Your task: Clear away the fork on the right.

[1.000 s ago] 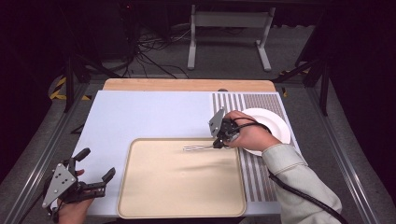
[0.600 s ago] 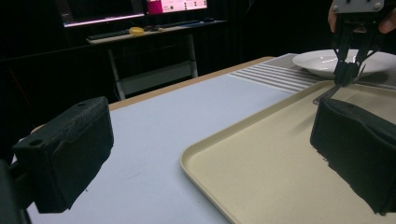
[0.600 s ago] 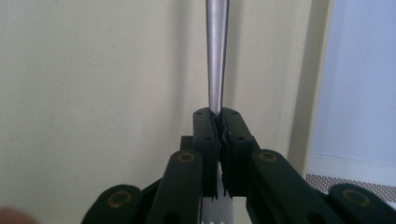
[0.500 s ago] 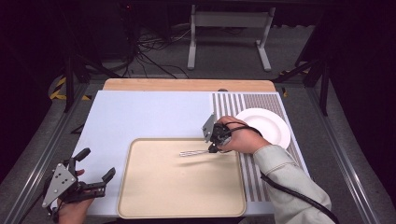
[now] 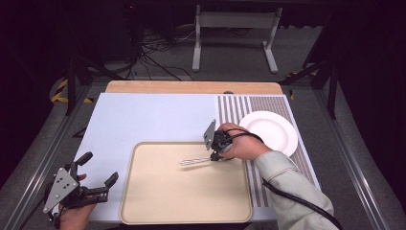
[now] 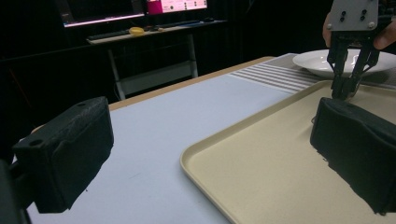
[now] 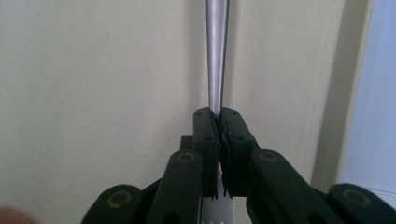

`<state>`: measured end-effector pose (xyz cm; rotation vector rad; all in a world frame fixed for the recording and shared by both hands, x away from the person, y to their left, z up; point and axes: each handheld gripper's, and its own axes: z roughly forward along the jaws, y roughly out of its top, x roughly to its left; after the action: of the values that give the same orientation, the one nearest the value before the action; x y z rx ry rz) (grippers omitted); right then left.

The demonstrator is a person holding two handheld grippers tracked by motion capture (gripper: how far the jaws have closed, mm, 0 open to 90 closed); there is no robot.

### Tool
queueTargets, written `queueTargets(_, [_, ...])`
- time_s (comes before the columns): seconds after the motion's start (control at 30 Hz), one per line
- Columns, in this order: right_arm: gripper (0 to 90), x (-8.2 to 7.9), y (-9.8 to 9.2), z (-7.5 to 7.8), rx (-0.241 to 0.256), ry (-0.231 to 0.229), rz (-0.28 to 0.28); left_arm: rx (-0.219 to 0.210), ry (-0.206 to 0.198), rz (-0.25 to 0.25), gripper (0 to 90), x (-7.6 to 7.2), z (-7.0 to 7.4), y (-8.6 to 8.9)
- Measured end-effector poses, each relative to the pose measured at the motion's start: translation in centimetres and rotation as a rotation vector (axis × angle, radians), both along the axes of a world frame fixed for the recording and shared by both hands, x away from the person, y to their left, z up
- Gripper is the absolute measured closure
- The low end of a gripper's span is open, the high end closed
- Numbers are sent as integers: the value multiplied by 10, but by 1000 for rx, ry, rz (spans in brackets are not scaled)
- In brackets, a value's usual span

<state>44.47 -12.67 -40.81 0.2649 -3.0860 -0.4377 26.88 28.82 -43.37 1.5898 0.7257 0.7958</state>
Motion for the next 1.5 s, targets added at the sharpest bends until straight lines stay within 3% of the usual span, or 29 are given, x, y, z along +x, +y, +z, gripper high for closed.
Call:
queueTargets(0.73, [860, -2, 1, -6, -34, 4, 6, 5, -1, -1, 5, 0, 0, 0])
queueTargets(0.9, [790, -2, -2, -3, -12, 4, -9, 4, 0, -2, 5, 0, 0, 0])
queueTargets(1.07, [900, -3, -5, 6, 31, 13, -11, 8, 0, -4, 5, 0, 0, 0])
queueTargets(1.17, [900, -3, -3, 11, 77, 9, -5, 9, 0, -4, 5, 0, 0, 0])
queueTargets(1.5, [900, -9, 15, 17, 138, 0, -46, 9, 0, -6, 5, 0, 0, 0])
